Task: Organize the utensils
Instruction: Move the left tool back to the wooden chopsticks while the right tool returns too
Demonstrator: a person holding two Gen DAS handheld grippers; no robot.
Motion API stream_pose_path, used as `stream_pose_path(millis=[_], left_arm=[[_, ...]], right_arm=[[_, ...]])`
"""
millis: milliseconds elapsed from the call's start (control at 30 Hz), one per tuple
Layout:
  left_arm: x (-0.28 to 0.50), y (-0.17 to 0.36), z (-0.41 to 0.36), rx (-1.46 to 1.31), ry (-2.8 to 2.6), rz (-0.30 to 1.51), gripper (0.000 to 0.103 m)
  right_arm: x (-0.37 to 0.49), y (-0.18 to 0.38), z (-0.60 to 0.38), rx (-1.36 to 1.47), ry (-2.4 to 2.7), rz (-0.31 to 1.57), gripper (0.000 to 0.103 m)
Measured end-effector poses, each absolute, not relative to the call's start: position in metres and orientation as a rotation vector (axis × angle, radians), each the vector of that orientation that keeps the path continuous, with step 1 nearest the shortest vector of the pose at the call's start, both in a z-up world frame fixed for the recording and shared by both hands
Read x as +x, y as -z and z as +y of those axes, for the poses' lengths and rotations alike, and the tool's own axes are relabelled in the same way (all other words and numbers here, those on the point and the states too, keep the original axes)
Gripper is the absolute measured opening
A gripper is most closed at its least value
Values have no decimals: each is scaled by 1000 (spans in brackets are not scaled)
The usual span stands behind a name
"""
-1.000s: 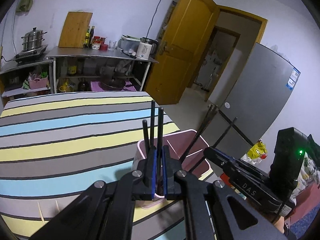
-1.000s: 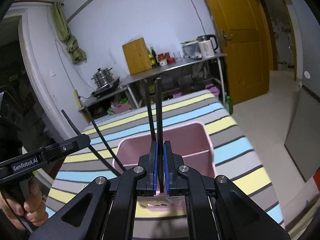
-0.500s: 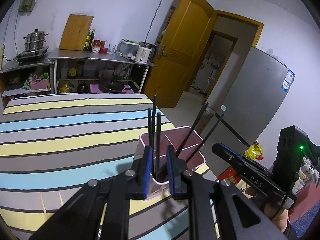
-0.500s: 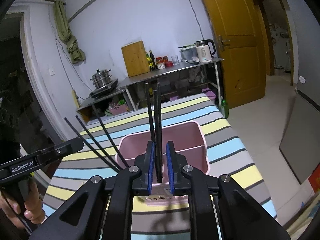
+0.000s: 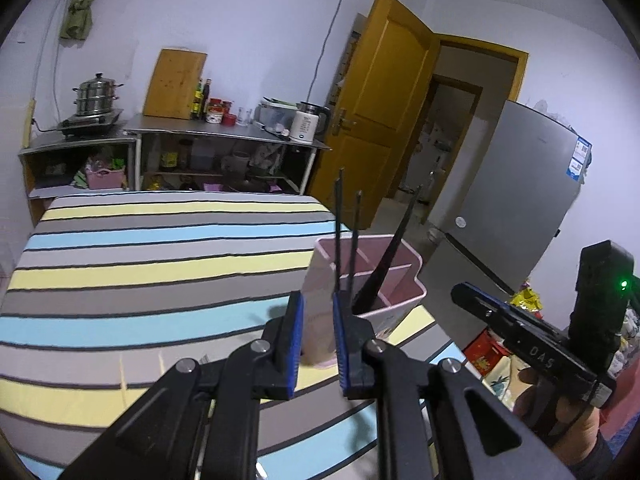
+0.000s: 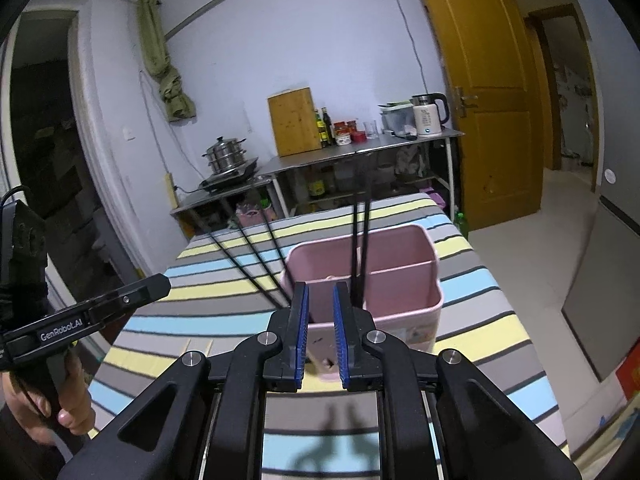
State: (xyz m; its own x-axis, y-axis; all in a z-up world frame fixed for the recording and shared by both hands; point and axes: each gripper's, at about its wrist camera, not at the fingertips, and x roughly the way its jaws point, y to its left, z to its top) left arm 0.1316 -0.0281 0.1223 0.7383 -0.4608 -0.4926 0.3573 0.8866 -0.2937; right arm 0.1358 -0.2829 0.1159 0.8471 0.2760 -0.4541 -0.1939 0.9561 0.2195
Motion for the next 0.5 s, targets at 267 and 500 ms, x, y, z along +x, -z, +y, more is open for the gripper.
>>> stream_pose_path(millis=[267,500], left_arm=[[105,-102,-7,-175,402,602,16],[92,-73,17,-172,334,648,16]], right_arm=[[116,-96,-265,139,-286,541,13],[108,-72,-255,152,-308,599,13]])
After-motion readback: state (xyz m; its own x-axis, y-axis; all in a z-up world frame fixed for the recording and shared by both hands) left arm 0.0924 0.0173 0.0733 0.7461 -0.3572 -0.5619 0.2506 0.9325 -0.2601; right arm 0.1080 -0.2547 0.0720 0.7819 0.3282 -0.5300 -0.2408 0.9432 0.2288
